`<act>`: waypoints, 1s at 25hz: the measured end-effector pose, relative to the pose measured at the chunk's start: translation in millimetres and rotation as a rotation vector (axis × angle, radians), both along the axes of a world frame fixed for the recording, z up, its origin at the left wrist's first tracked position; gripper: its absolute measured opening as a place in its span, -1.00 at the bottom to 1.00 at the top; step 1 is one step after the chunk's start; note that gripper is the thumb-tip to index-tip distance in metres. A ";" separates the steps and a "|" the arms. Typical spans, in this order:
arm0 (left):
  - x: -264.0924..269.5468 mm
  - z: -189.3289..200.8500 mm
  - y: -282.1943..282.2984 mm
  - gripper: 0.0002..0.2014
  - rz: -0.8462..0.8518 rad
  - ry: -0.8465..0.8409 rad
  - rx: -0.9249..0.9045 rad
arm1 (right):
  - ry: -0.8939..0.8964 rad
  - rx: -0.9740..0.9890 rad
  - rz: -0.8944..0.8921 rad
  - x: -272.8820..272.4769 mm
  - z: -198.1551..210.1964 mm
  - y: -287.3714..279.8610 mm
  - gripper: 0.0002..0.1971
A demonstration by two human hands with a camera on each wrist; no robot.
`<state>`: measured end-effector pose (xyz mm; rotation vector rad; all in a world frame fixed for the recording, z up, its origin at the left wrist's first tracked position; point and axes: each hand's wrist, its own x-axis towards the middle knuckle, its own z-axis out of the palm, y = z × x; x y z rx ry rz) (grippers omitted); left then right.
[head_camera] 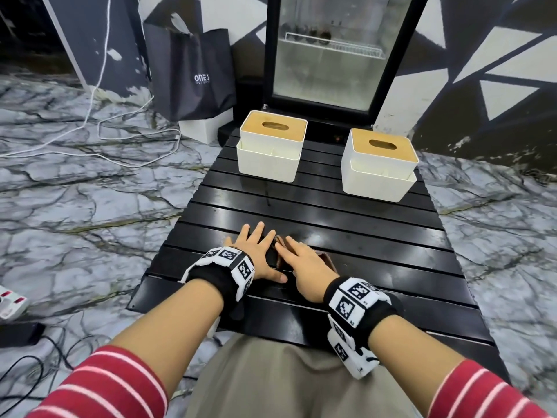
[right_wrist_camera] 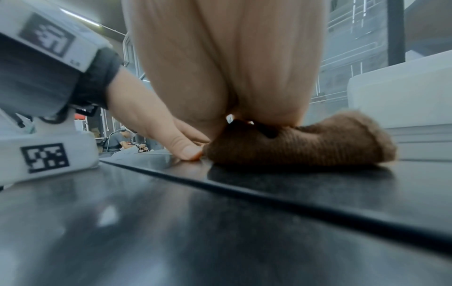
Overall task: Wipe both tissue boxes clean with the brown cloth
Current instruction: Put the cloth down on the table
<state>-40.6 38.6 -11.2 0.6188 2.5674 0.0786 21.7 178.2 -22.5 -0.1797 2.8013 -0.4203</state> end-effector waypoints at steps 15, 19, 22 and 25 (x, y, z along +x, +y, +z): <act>3.9 4.5 -135.1 -0.25 0.089 0.087 -0.007 | 0.158 -0.369 0.091 0.9 25.9 -74.2 -0.33; 14.8 -8.2 -143.5 0.08 0.102 0.046 0.031 | 0.137 -0.298 0.062 -9.7 23.1 -96.2 -0.39; 17.8 -15.3 -144.1 0.29 0.100 0.024 0.023 | 0.066 -0.181 0.082 -13.0 14.0 -105.6 -0.42; 17.2 -17.5 -145.5 0.29 0.094 0.016 0.035 | 0.082 -0.118 0.186 -11.6 12.6 -109.3 -0.45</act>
